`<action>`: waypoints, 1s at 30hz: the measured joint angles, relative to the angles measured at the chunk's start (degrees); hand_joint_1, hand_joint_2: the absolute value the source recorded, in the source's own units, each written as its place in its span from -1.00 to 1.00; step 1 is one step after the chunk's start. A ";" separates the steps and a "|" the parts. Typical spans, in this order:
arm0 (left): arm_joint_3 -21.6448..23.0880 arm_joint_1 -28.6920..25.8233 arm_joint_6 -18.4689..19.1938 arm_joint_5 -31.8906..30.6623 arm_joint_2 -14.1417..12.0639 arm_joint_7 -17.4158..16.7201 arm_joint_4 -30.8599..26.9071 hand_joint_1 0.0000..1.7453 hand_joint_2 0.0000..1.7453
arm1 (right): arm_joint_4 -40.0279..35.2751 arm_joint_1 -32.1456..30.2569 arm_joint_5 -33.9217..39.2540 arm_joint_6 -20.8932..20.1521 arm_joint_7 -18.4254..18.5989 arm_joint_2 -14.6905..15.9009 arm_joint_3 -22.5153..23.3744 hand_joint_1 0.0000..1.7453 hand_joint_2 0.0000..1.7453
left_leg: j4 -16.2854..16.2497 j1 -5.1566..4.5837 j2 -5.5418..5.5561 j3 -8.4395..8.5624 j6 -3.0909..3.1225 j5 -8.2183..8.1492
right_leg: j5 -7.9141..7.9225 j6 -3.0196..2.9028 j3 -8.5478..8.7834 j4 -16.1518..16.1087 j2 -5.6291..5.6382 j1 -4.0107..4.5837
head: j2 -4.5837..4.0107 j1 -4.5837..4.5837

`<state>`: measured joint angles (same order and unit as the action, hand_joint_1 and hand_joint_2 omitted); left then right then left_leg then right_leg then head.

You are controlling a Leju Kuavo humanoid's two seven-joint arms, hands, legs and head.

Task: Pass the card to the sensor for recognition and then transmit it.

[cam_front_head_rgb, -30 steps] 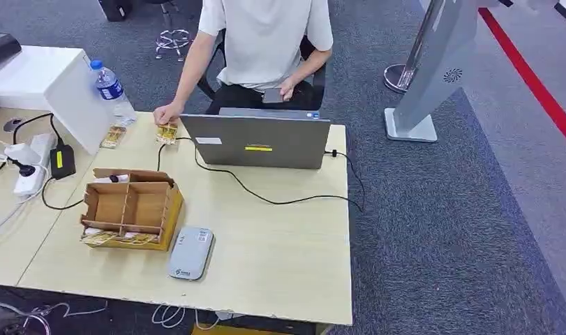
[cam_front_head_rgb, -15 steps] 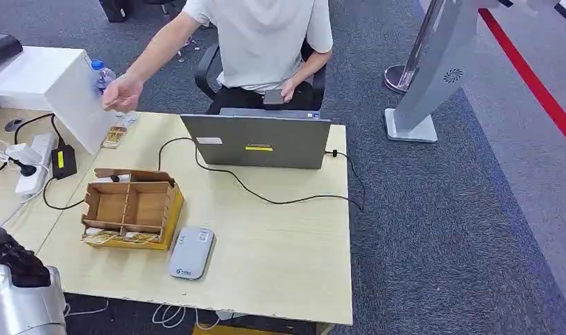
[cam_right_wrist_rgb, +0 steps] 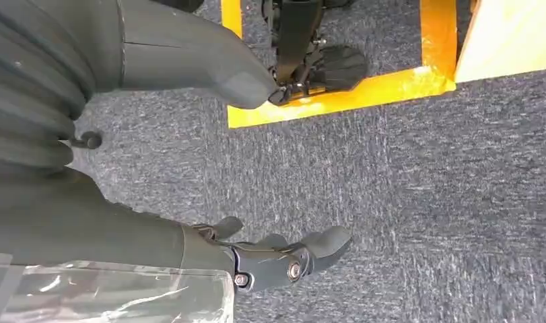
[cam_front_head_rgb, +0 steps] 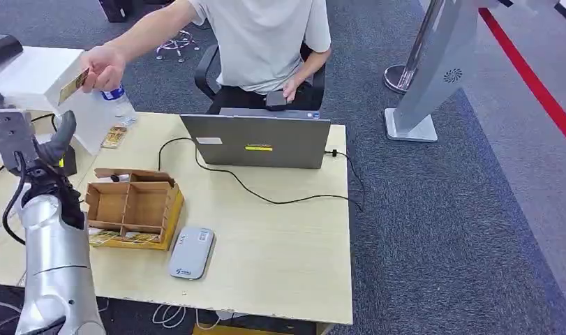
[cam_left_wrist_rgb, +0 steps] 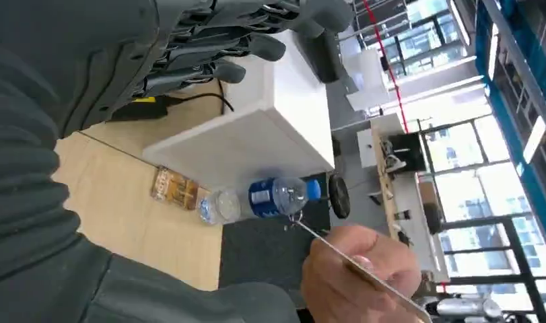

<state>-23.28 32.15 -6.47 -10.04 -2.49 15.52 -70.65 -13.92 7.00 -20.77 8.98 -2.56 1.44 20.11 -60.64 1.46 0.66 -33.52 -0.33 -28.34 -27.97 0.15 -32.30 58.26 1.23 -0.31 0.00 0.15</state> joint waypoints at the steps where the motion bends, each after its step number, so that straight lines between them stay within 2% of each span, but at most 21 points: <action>1: 0.83 0.93 0.11 -1.33 -0.02 -0.69 0.70 -1.00 1.00 | 0.04 0.04 -0.19 -0.07 0.04 -0.02 0.04 -1.00 1.00 | 0.00 0.00 0.00 0.00 0.00 0.00 | 0.00 0.00 0.00 0.00 0.00 0.00 | 0.00 -0.02; 5: 4.01 4.80 0.55 -6.88 -0.04 -3.04 3.66 -1.00 1.00 | 0.11 0.08 -0.65 -0.24 0.20 -0.04 0.17 -1.00 1.00 | 0.00 -0.03 0.00 0.00 0.00 0.01 | 0.01 0.01 -0.01 0.00 0.01 -0.02 | 0.00 -0.02; 6: 4.87 5.96 0.63 -8.66 -0.11 -3.78 4.74 1.00 1.00 | 0.13 0.13 -0.74 -0.28 0.46 -0.09 0.20 -1.00 1.00 | 0.00 -0.03 0.00 -0.01 0.03 0.02 | 0.01 0.01 0.00 0.00 0.00 -0.03 | 0.00 -0.02; 22: 18.35 22.39 1.60 -32.30 -1.33 -13.63 19.03 1.00 1.00 | 0.44 1.02 -3.14 -1.44 1.51 -0.70 0.85 -1.00 1.00 | 0.00 -0.09 0.00 -0.04 0.05 0.11 | 0.06 0.05 -0.02 0.02 0.01 -0.07 | 0.00 -0.02; 30: 23.55 29.61 1.64 -43.69 -1.88 -18.12 24.55 1.00 1.00 | 0.44 1.08 -4.48 -1.97 2.05 -0.92 1.14 -1.00 1.00 | 0.00 -0.12 0.01 -0.13 0.09 0.19 | 0.09 0.08 -0.09 0.03 -0.01 -0.09 | 0.00 0.02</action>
<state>0.27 61.76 -4.83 -53.73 -4.37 -2.60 -46.09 -13.49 8.08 -25.25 7.02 -0.50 0.52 21.25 -60.64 1.34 0.68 -33.65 -0.24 -28.16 -27.88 0.23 -32.39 58.29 1.21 -0.40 0.00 0.17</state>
